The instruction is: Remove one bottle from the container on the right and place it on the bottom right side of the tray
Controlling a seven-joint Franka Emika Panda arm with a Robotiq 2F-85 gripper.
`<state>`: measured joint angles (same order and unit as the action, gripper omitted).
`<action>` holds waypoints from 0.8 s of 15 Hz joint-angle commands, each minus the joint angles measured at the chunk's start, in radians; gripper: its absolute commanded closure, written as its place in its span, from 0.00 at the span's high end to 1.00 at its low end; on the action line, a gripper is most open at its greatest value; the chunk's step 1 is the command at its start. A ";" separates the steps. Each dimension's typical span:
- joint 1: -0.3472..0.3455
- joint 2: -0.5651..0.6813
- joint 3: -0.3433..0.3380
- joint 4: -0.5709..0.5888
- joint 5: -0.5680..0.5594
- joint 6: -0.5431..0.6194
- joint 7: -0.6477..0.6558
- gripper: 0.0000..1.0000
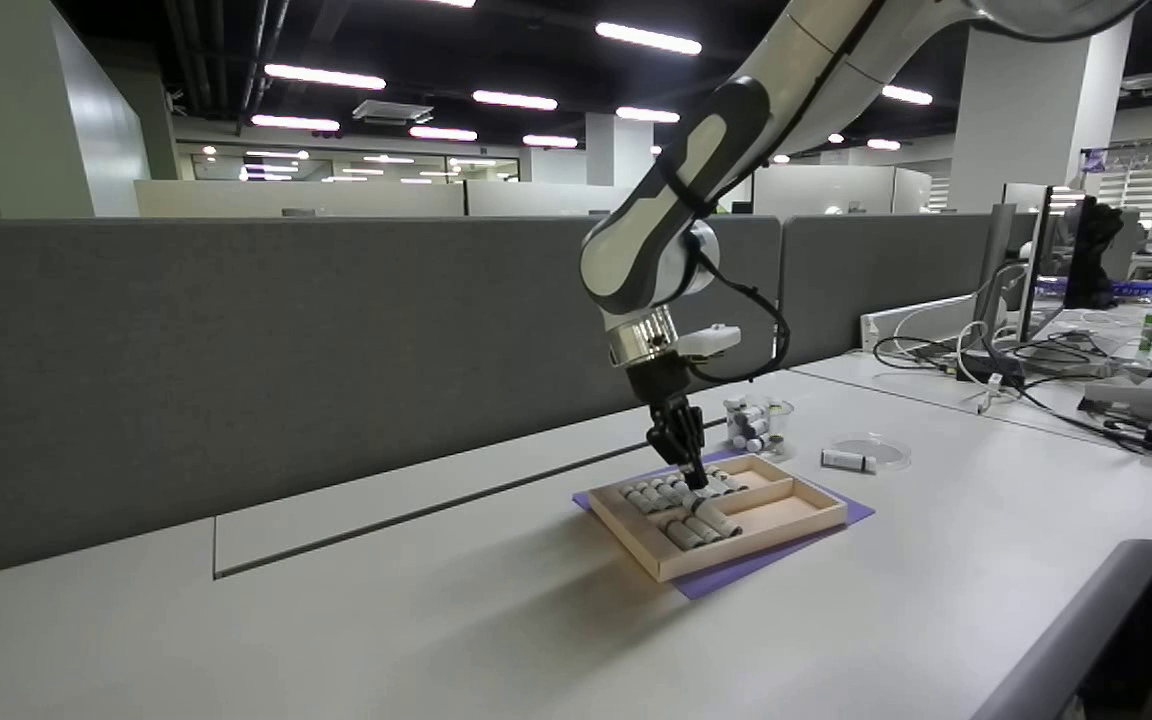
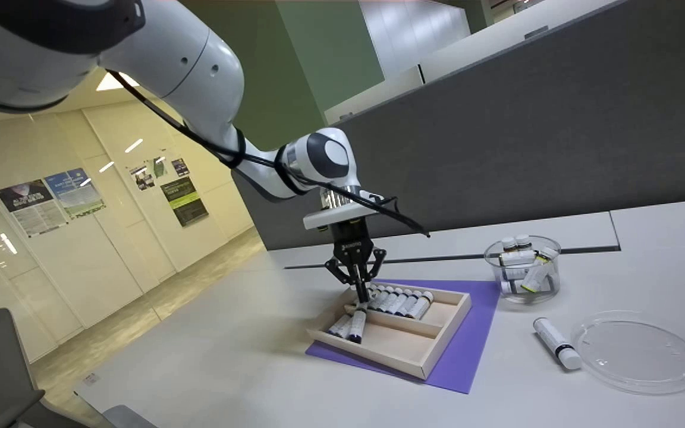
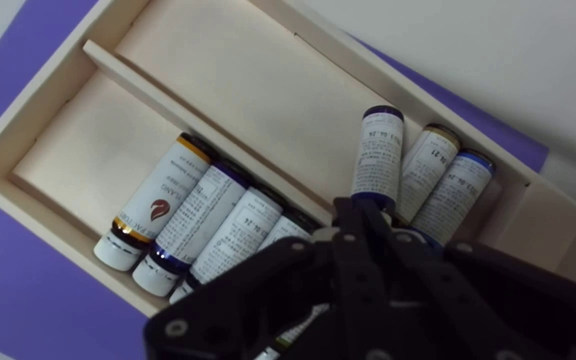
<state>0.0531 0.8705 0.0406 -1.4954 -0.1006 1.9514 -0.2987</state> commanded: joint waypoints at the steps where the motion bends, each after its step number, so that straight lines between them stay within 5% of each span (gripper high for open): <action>1: -0.015 0.041 0.022 0.087 0.006 -0.118 -0.011 0.00; 5: -0.021 0.066 0.030 0.137 0.011 -0.206 -0.025 0.00; 12: -0.018 0.093 0.025 0.195 0.003 -0.193 -0.020 0.00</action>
<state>0.0421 0.9350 0.0590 -1.3621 -0.0967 1.7885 -0.3217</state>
